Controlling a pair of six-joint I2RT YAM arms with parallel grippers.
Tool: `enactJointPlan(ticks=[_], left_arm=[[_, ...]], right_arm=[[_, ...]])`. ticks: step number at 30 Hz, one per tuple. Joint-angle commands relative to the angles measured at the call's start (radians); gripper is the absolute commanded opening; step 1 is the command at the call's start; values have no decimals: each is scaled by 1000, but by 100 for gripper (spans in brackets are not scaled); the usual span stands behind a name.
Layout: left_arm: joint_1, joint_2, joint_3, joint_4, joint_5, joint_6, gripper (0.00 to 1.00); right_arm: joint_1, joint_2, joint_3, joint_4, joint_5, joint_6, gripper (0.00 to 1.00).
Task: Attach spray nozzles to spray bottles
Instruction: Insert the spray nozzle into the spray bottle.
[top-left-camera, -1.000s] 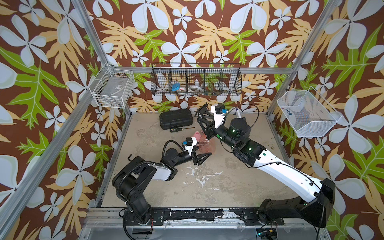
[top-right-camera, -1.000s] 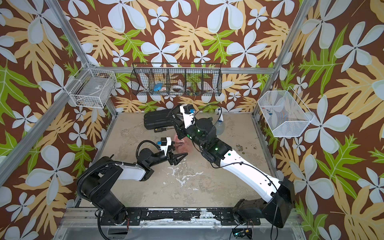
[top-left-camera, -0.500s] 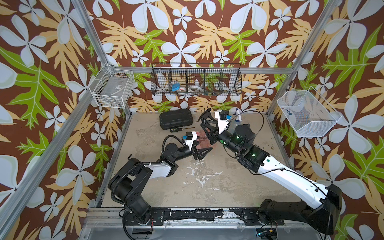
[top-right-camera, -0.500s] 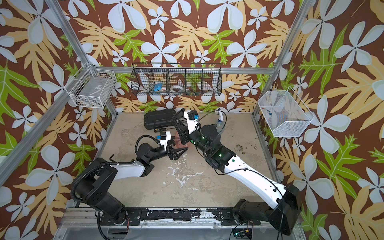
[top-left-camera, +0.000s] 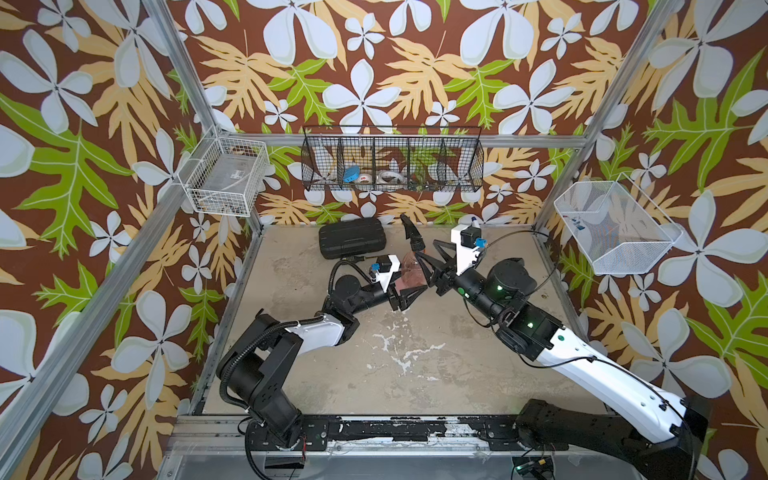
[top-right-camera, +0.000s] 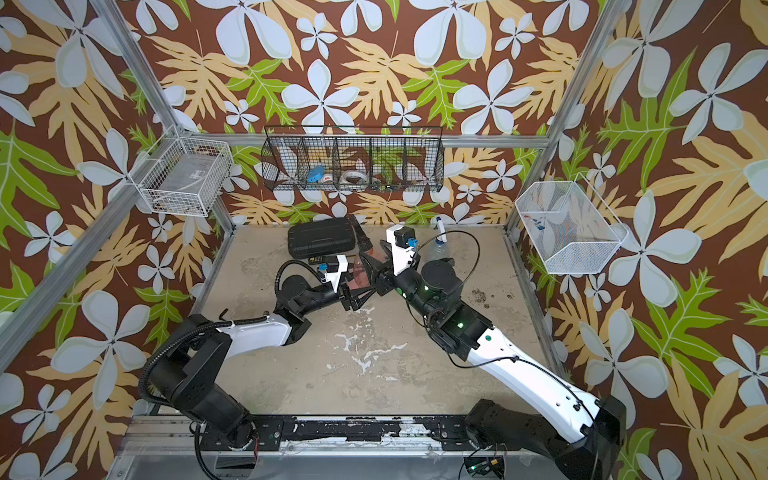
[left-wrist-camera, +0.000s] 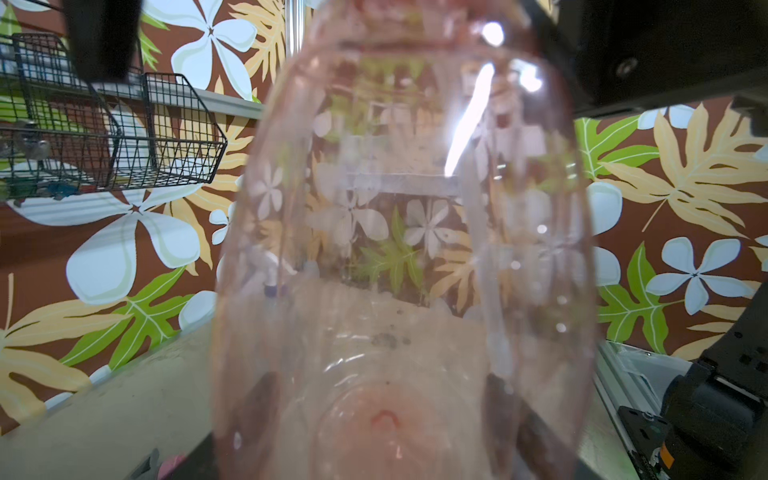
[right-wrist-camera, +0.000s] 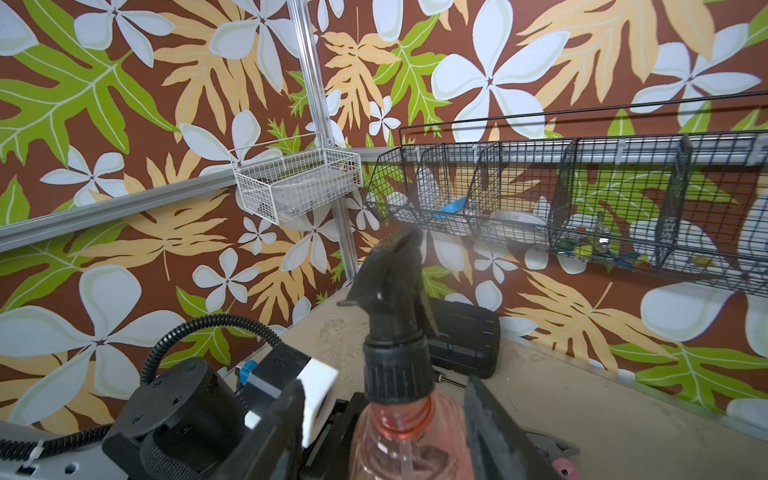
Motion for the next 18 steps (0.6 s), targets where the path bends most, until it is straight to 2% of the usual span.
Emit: enactJointPlan(ticks=[1,3,5,8,11,14,18], left_arm=[[3,5,-17,53,-61,38,68],[3,9,-33,47,-104,71,68],[3,12,-41,24,-156,99,68],[1,15,-46,0,-211,129,68],[0,16,-52,-1,-233,137,68],[0,15,-55,1,-235,136,68],[1,13,-57,1,-232,138,68]], right_arm=[[1,-21,15,-62,83,-19,64],[-11,10,94,-150,110,-6,65],[-24,70,218,-278,84,2,67],[-24,202,417,-470,70,-14,70],[-24,321,565,-597,110,-21,71],[-24,392,651,-647,94,-23,71],[-23,429,678,-632,98,-38,72]])
